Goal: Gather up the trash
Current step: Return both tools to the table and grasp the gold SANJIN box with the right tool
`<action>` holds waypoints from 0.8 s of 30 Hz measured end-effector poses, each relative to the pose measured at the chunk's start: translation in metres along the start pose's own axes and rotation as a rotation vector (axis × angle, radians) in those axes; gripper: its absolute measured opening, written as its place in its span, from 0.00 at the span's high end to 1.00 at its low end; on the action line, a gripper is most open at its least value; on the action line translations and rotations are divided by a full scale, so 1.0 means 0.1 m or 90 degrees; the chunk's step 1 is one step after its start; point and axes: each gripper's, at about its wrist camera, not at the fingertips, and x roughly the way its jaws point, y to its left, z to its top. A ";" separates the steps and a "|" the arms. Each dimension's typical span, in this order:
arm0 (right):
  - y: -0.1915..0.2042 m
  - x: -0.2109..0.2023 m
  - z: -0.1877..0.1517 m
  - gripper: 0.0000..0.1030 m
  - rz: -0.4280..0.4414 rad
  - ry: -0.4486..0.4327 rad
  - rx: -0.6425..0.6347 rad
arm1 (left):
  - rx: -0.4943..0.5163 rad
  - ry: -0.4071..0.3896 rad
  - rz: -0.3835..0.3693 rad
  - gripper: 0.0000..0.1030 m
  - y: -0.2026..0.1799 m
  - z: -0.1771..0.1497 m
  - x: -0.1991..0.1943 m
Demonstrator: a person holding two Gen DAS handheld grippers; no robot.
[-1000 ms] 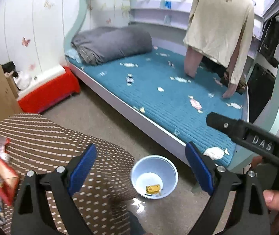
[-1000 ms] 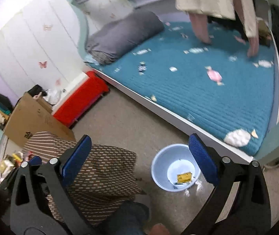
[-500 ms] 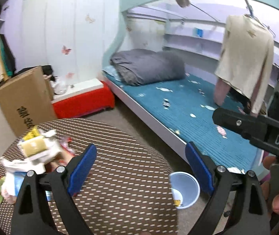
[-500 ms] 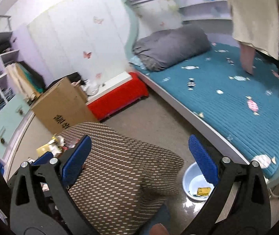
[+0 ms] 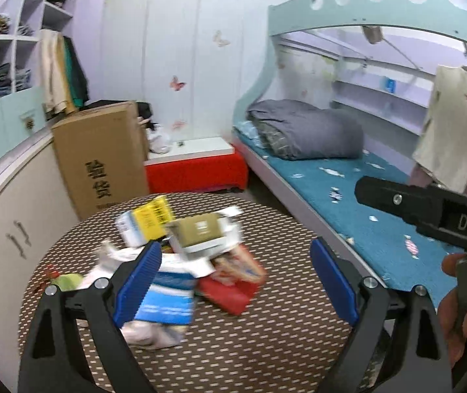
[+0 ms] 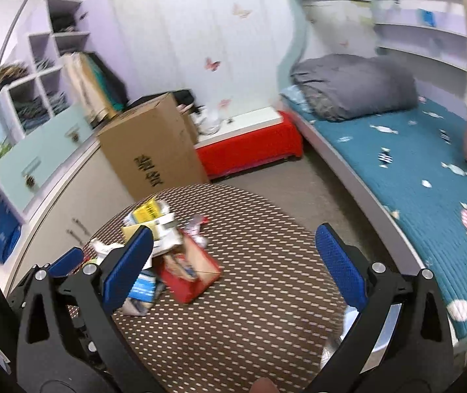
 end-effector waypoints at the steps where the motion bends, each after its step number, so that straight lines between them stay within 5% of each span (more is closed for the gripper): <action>1: 0.09 0.09 0.00 0.06 0.009 0.011 -0.009 | -0.002 0.001 0.013 0.13 0.08 -0.02 0.00; 13: 0.75 0.95 -0.10 0.06 0.070 0.112 -0.095 | -0.049 0.035 0.097 0.13 1.00 -0.31 0.03; 22: 0.82 1.49 -0.23 0.06 0.091 0.174 -0.113 | -0.056 0.052 0.090 0.13 1.27 -0.38 0.22; 24: 0.76 1.52 -0.25 0.30 0.100 0.179 -0.092 | -0.050 0.058 0.077 0.13 1.29 -0.37 0.29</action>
